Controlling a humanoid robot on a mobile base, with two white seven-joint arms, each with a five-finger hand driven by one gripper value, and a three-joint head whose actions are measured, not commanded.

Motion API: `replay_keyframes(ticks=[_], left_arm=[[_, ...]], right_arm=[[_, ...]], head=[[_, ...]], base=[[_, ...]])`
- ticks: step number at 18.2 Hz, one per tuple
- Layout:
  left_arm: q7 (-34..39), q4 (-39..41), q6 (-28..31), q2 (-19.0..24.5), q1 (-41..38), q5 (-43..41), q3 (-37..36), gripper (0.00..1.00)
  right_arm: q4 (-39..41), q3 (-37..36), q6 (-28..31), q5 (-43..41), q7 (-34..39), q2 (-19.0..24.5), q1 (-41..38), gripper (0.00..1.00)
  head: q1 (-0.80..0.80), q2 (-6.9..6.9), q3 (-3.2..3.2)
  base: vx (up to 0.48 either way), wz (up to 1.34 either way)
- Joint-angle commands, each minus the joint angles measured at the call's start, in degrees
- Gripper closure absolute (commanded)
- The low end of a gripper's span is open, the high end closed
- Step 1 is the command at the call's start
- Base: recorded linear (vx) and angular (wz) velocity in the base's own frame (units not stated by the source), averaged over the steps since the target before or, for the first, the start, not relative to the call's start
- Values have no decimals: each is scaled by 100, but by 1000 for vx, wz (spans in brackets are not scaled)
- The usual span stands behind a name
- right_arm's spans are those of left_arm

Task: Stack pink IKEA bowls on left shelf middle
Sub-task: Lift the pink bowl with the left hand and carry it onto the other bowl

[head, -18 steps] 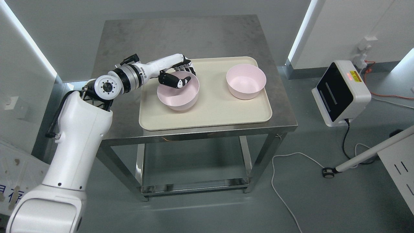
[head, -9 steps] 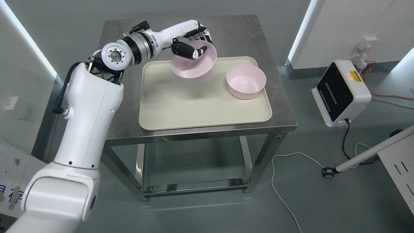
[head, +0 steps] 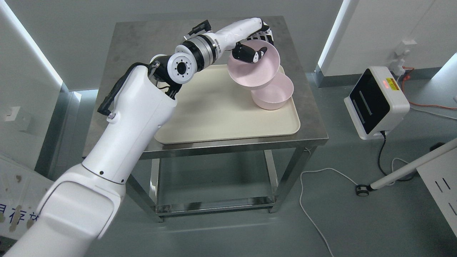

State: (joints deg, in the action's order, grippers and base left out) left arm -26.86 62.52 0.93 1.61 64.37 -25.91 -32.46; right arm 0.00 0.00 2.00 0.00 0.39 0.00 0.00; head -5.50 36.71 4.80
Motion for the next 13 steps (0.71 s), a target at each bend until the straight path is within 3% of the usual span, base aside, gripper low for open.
replay_keyframes(ticks=[1, 7, 13], left_arm=[[356, -881, 91, -61, 654, 464, -1614, 98], [875, -1197, 364, -61, 735, 860, -1650, 98], [884, -1488, 320, -61, 726, 860, -1615, 95]], right_arm=[[193, -62, -7, 0, -4, -100, -167, 0], [193, -62, -7, 0, -4, -100, -167, 0], [193, -62, 2, 0, -4, -100, -167, 0]], head=[[0, 0, 0], [0, 0, 0], [0, 0, 0]], base=[[0, 0], [0, 0], [0, 0]])
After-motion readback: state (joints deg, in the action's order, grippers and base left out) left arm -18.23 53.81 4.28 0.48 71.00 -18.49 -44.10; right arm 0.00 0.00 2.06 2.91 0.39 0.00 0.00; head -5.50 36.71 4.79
